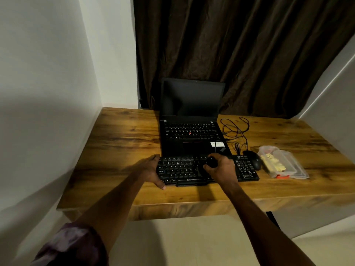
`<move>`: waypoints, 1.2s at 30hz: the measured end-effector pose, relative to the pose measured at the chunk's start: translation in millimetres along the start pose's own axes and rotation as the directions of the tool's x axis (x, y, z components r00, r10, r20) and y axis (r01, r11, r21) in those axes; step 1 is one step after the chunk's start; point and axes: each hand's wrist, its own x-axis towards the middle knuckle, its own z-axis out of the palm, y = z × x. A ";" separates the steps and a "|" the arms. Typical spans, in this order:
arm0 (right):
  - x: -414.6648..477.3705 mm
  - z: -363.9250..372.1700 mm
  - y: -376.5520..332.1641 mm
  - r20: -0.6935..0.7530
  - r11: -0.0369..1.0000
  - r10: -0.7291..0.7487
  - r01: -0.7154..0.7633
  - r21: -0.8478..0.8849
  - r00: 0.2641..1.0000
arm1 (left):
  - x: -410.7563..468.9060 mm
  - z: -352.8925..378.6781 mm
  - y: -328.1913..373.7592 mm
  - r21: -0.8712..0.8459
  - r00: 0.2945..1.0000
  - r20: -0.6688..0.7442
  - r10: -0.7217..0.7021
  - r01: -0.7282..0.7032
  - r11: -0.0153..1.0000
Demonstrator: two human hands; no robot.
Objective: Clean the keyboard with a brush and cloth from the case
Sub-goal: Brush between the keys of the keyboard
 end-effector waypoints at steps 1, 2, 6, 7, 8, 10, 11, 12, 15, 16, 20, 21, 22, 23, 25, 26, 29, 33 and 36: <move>-0.2 2.6 -2.5 0.009 1.000 -0.004 0.004 0.009 1.000 | -0.2 0.2 -0.6 -0.001 1.000 0.003 0.000 0.000 1.000; 1.0 6.8 -3.8 0.017 1.000 -0.006 0.006 0.023 1.000 | 0.3 0.5 -0.9 -0.002 1.000 0.004 -0.002 0.002 1.000; -1.4 18.7 -15.9 0.060 0.996 -0.005 0.000 0.089 0.998 | 1.1 1.2 -3.7 -0.001 1.000 0.008 0.002 -0.002 1.000; -1.9 18.1 -17.4 0.064 0.996 -0.002 -0.004 0.094 0.998 | 1.1 1.2 -3.5 0.008 1.000 0.004 0.005 -0.005 1.000; -1.2 16.5 -16.8 0.067 0.995 0.003 -0.010 0.100 0.998 | 0.8 1.0 -2.8 0.012 1.000 0.000 0.008 -0.008 1.000; -0.9 8.7 -11.7 0.070 0.995 0.016 -0.023 0.100 0.997 | 0.5 0.6 -0.7 0.007 1.000 -0.005 0.007 -0.007 1.000; -1.0 3.3 -8.3 0.061 0.996 0.020 -0.025 0.087 0.998 | 0.5 0.1 0.0 0.009 1.000 -0.007 0.006 -0.006 1.000; -1.0 -1.7 -3.6 0.043 0.997 0.023 -0.026 0.069 0.999 | 0.6 0.0 0.8 0.014 1.000 -0.006 0.002 -0.002 1.000; -3.5 -11.7 3.4 0.007 0.999 0.026 -0.026 0.022 1.000 | 0.5 -0.6 1.5 0.016 1.000 -0.001 -0.004 0.004 1.000; -4.8 -10.8 2.4 0.007 1.000 0.020 -0.020 0.006 1.000 | 0.0 -1.0 1.6 0.014 1.000 0.004 -0.004 0.004 1.000; -12.4 6.2 -15.3 0.043 0.998 -0.057 0.058 -0.010 0.997 | 1.2 -0.7 -0.9 0.009 1.000 0.010 0.003 -0.003 1.000; -15.0 10.9 -20.5 0.051 0.997 -0.079 0.079 0.005 0.996 | 1.5 -0.3 -1.9 0.007 1.000 0.013 0.007 -0.007 1.000; -16.7 14.5 -24.5 0.055 0.995 -0.094 0.093 0.023 0.994 | 1.8 0.2 -2.9 0.005 1.000 0.018 0.008 -0.008 1.000; -17.0 17.2 -26.7 0.055 0.994 -0.101 0.099 0.037 0.993 | 2.0 0.2 -3.4 0.006 1.000 0.020 0.008 -0.008 1.000; -14.4 16.5 -25.4 0.047 0.995 -0.093 0.090 0.053 0.995 | 2.4 0.2 -3.8 0.005 1.000 0.020 0.002 -0.002 1.000; -11.7 13.5 -21.4 0.041 0.995 -0.077 0.074 0.063 0.996 | 2.5 0.1 -3.6 0.002 1.000 0.021 -0.004 0.004 1.000; -4.9 -1.6 -2.6 0.028 0.998 -0.011 0.009 0.060 1.000 | 3.0 0.7 -3.4 -0.006 0.999 0.029 -0.021 0.021 1.000; -0.4 -16.8 15.1 -0.037 1.000 0.014 -0.013 0.018 0.999 | 3.6 1.6 -3.5 0.000 0.999 0.034 -0.022 0.022 1.000; -0.4 -11.1 10.5 -0.016 0.998 -0.005 0.006 0.062 1.000 | 5.1 3.1 -4.7 -0.016 0.999 0.029 -0.030 0.030 0.999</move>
